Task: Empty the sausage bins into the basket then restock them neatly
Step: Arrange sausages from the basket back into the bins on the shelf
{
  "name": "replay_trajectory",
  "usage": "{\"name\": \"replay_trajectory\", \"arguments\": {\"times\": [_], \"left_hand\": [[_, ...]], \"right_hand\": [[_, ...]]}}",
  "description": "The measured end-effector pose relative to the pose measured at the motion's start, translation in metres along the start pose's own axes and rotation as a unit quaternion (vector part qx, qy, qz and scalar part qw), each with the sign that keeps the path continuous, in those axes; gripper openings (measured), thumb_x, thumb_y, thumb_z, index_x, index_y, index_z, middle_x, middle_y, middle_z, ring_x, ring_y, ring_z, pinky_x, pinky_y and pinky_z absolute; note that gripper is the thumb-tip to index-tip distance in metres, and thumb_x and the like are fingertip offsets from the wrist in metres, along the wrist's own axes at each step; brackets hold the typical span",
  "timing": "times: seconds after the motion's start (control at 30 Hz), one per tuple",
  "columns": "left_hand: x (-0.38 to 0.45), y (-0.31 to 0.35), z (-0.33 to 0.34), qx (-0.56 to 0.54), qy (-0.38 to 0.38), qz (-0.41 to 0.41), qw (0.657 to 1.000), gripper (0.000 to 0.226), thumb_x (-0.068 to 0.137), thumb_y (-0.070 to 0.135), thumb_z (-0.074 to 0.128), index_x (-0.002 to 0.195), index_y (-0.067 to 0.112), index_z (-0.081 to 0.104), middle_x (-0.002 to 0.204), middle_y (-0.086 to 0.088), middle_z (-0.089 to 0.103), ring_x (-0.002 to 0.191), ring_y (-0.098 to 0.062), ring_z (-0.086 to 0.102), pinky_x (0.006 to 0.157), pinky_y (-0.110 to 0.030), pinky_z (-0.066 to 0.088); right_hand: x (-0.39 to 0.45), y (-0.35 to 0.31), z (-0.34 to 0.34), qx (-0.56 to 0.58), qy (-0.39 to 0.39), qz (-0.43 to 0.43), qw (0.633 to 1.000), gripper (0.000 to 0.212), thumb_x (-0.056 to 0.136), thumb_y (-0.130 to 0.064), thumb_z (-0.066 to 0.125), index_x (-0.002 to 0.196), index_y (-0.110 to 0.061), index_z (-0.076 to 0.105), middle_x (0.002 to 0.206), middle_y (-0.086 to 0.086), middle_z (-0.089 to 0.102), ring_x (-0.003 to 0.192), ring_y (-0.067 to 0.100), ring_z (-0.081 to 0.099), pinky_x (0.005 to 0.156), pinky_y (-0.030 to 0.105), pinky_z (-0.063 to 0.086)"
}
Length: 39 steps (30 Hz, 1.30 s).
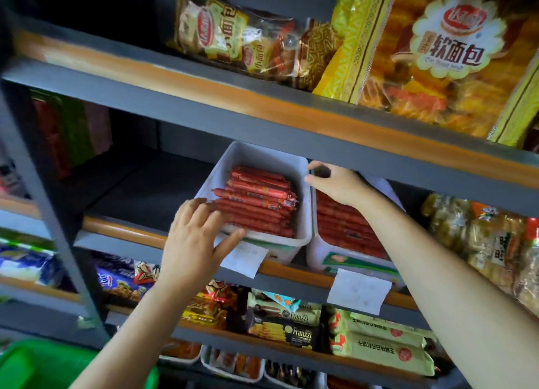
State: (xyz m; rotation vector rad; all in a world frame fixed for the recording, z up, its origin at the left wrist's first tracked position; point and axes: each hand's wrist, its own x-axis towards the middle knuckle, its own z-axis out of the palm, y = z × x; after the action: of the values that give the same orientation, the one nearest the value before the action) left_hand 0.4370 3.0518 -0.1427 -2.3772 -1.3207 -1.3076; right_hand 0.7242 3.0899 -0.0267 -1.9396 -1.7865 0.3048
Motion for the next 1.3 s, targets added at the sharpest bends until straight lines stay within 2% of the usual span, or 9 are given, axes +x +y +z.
{"name": "replay_trajectory", "arguments": {"times": [0.07, 0.17, 0.27, 0.33, 0.47, 0.63, 0.77, 1.17, 1.3], "left_hand": [[-0.001, 0.0, 0.004, -0.021, 0.017, -0.003, 1.0, 0.044, 0.094, 0.054, 0.05, 0.09, 0.012, 0.061, 0.095, -0.003, 0.06, 0.108, -0.032, 0.053, 0.097, -0.052, 0.044], [-0.003, -0.003, 0.009, -0.038, 0.043, 0.007, 0.998, 0.039, 0.094, 0.049, 0.056, 0.09, 0.011, 0.06, 0.094, -0.004, 0.058, 0.106, -0.032, 0.054, 0.099, -0.053, 0.043], [-0.006, -0.004, 0.013, -0.036, 0.06, 0.004, 0.998, 0.043, 0.096, 0.051, 0.053, 0.09, 0.009, 0.062, 0.095, -0.006, 0.058, 0.107, -0.032, 0.053, 0.099, -0.047, 0.042], [-0.008, -0.003, 0.015, -0.025, 0.067, -0.009, 0.997, 0.046, 0.097, 0.054, 0.048, 0.092, 0.01, 0.063, 0.099, -0.005, 0.059, 0.113, -0.031, 0.051, 0.094, -0.041, 0.039], [-0.01, -0.001, 0.019, -0.026, 0.072, -0.031, 0.997, 0.05, 0.098, 0.056, 0.042, 0.091, 0.012, 0.064, 0.102, -0.004, 0.058, 0.12, -0.029, 0.049, 0.091, -0.04, 0.036], [-0.01, -0.001, 0.023, -0.034, 0.079, -0.035, 0.996, 0.053, 0.1, 0.058, 0.038, 0.091, 0.013, 0.063, 0.102, -0.003, 0.058, 0.12, -0.028, 0.049, 0.09, -0.041, 0.038], [-0.009, 0.001, 0.023, -0.034, 0.085, -0.039, 0.995, 0.051, 0.099, 0.057, 0.038, 0.091, 0.013, 0.062, 0.103, -0.004, 0.058, 0.119, -0.028, 0.048, 0.09, -0.041, 0.037], [-0.009, 0.004, 0.025, -0.04, 0.086, -0.055, 0.994, 0.049, 0.096, 0.054, 0.043, 0.088, 0.008, 0.06, 0.103, -0.009, 0.058, 0.121, -0.03, 0.045, 0.093, -0.041, 0.034], [-0.01, 0.004, 0.025, -0.043, 0.082, -0.057, 0.994, 0.049, 0.096, 0.054, 0.043, 0.087, 0.009, 0.059, 0.102, -0.008, 0.056, 0.12, -0.029, 0.045, 0.092, -0.041, 0.034]], "right_hand": [[-0.001, -0.031, 0.02, -0.021, -0.066, -0.048, 0.996, 0.049, 0.09, -0.037, 0.067, 0.132, -0.016, 0.053, 0.138, 0.003, 0.053, 0.128, 0.02, 0.049, 0.1, 0.024, 0.035], [-0.001, -0.064, 0.065, -0.113, -0.203, -0.051, 0.971, 0.105, 0.077, -0.065, 0.067, 0.155, -0.026, 0.01, 0.161, 0.005, 0.019, 0.146, 0.023, 0.022, 0.115, 0.033, 0.023], [0.013, -0.065, 0.095, -0.29, -0.223, -0.049, 0.929, 0.138, 0.054, -0.086, 0.063, 0.151, -0.033, -0.021, 0.162, 0.01, -0.019, 0.15, 0.031, -0.012, 0.121, 0.052, 0.004], [0.027, -0.061, 0.095, -0.291, -0.229, -0.034, 0.928, 0.146, 0.047, -0.088, 0.065, 0.149, -0.036, -0.024, 0.161, 0.01, -0.022, 0.149, 0.031, -0.014, 0.121, 0.052, 0.003], [0.053, -0.054, 0.09, -0.266, -0.222, -0.018, 0.938, 0.151, 0.032, -0.095, 0.06, 0.149, -0.042, -0.019, 0.163, 0.002, -0.014, 0.151, 0.026, -0.005, 0.121, 0.05, 0.011], [0.08, -0.045, 0.087, -0.23, -0.22, 0.028, 0.947, 0.149, 0.025, -0.099, 0.056, 0.147, -0.052, -0.017, 0.162, -0.004, -0.021, 0.151, 0.022, -0.008, 0.12, 0.052, 0.012], [0.083, -0.045, 0.087, -0.255, -0.227, 0.038, 0.939, 0.143, 0.04, -0.094, 0.061, 0.148, -0.048, -0.02, 0.161, -0.001, -0.024, 0.151, 0.024, -0.01, 0.121, 0.052, 0.01], [0.032, -0.058, 0.091, -0.291, -0.252, 0.002, 0.923, 0.137, 0.055, -0.092, 0.056, 0.148, -0.037, -0.028, 0.158, 0.009, -0.032, 0.147, 0.029, -0.025, 0.12, 0.05, -0.005], [0.023, -0.057, 0.084, -0.285, -0.289, -0.009, 0.914, 0.136, 0.049, -0.095, 0.054, 0.147, -0.044, -0.026, 0.16, 0.004, -0.028, 0.149, 0.03, -0.02, 0.121, 0.052, 0.001]]}}
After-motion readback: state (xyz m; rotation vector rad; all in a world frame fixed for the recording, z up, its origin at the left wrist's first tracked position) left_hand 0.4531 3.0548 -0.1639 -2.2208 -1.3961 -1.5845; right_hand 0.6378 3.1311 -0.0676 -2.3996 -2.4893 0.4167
